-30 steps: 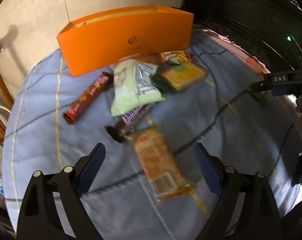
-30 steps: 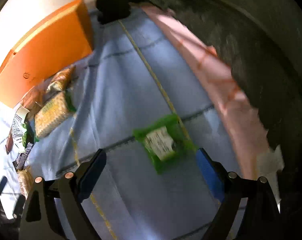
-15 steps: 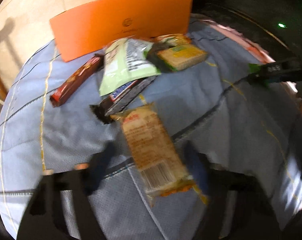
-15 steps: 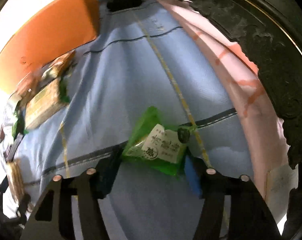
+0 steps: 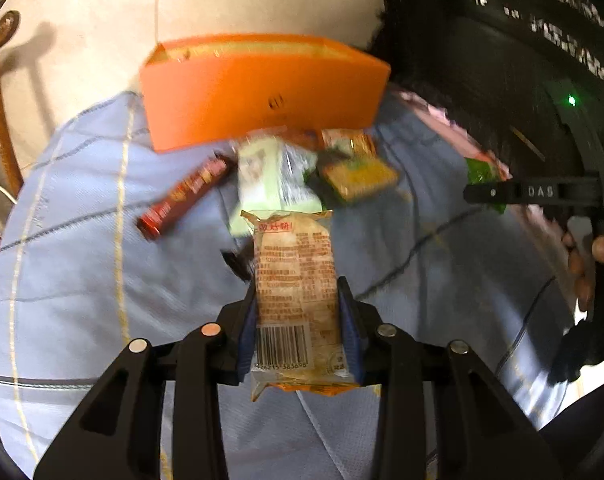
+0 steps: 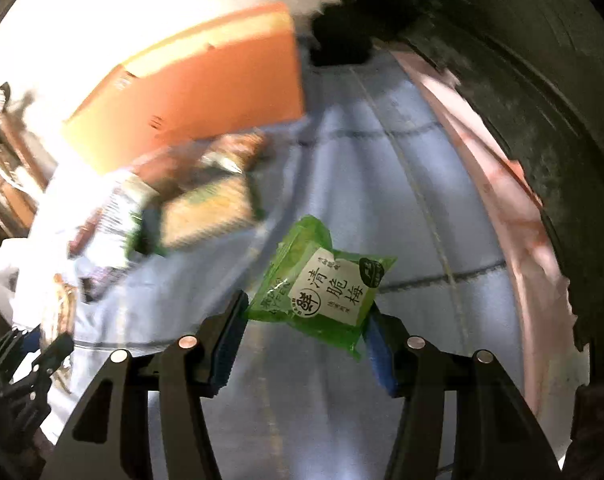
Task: Organize snacks
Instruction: 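Drop bread pack into orange box with left tool while right tool drops green pack in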
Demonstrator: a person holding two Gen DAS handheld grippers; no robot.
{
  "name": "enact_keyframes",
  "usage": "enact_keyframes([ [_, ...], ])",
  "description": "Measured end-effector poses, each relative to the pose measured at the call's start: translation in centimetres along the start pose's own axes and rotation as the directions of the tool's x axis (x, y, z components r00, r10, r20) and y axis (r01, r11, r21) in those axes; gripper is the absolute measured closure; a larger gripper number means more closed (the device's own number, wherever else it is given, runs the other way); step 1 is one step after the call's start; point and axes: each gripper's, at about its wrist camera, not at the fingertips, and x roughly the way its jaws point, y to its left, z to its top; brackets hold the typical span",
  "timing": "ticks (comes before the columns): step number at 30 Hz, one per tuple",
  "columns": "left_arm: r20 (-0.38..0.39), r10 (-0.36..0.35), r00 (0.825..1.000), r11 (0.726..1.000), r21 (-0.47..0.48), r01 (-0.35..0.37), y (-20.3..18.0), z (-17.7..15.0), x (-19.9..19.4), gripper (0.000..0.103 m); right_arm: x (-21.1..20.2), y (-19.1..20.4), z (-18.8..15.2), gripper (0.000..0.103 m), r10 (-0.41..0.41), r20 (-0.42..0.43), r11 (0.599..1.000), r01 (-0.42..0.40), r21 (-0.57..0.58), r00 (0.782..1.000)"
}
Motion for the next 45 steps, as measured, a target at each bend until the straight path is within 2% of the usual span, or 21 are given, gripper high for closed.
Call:
enact_keyframes([
  [7, 0.106, 0.033, 0.994, 0.999, -0.045, -0.029, 1.1, 4.9, -3.5, 0.068, -5.2, 4.1, 5.5, 0.047, 0.090, 0.119, 0.994, -0.082, -0.067, 0.989],
  [11, 0.178, 0.053, 0.983, 0.997, -0.060, -0.043, 1.3, 9.9, -4.7, 0.068, -7.7, 6.4, 9.6, 0.047, 0.125, 0.181, 0.988, -0.106, -0.115, 0.975],
  [15, 0.224, 0.085, 0.971, 0.991, -0.117, -0.060, 2.7, 16.2, -5.5, 0.068, -9.5, 8.2, 13.7, 0.047, 0.154, 0.235, 0.982, -0.122, -0.147, 0.960],
  [21, 0.266, 0.137, 0.954, 0.984, -0.146, -0.101, 4.1, 22.4, -5.1, 0.068, -10.2, 9.0, 18.4, 0.047, 0.149, 0.281, 0.980, -0.103, -0.173, 0.948],
  [27, 0.301, 0.124, 0.945, 0.989, -0.110, -0.095, 3.4, 26.3, -4.1, 0.068, -9.9, 9.4, 21.5, 0.047, 0.152, 0.302, 0.976, -0.095, -0.195, 0.941],
  [31, 0.335, 0.121, 0.934, 0.991, -0.097, -0.094, 3.8, 29.4, -2.8, 0.068, -9.2, 9.8, 25.6, 0.046, 0.160, 0.340, 0.973, -0.091, -0.211, 0.927],
  [32, 0.342, 0.109, 0.933, 0.993, -0.090, -0.083, 4.1, 30.4, -1.8, 0.054, -8.6, 9.9, 26.5, 0.041, 0.171, 0.330, 0.971, -0.101, -0.219, 0.928],
  [33, 0.327, 0.099, 0.940, 0.993, -0.089, -0.074, 4.4, 31.1, -0.9, 0.019, -6.9, 9.9, 27.8, 0.037, 0.172, 0.282, 0.969, -0.110, -0.223, 0.944],
  [34, 0.298, 0.106, 0.949, 0.992, -0.098, -0.080, 5.1, 31.5, 0.2, 0.005, -5.3, 9.6, 28.5, 0.029, 0.137, 0.238, 0.973, -0.086, -0.212, 0.962],
  [35, 0.265, 0.141, 0.954, 0.986, -0.124, -0.111, 6.0, 31.4, 1.6, 0.005, -4.3, 9.2, 28.6, 0.027, 0.103, 0.219, 0.977, -0.057, -0.203, 0.970],
  [37, 0.224, 0.117, 0.968, 0.986, -0.147, -0.085, 7.3, 30.1, 2.8, 0.005, -3.2, 8.5, 27.6, 0.026, 0.094, 0.201, 0.977, -0.051, -0.208, 0.975],
  [38, 0.221, 0.101, 0.970, 0.986, -0.149, -0.069, 7.7, 28.9, 3.1, 0.005, -2.6, 8.1, 26.3, 0.025, 0.088, 0.198, 0.974, -0.043, -0.222, 0.976],
  [41, 0.185, 0.109, 0.977, 0.990, -0.114, -0.089, 8.1, 24.7, 3.9, 0.005, -0.2, 7.0, 22.0, 0.025, 0.064, 0.133, 0.976, -0.034, -0.215, 0.989],
  [45, 0.052, 0.130, 0.990, 0.989, -0.079, -0.126, 7.4, 16.5, 6.2, 0.005, 4.2, 5.5, 14.6, 0.025, 0.021, -0.011, 0.984, -0.022, -0.179, 1.000],
])
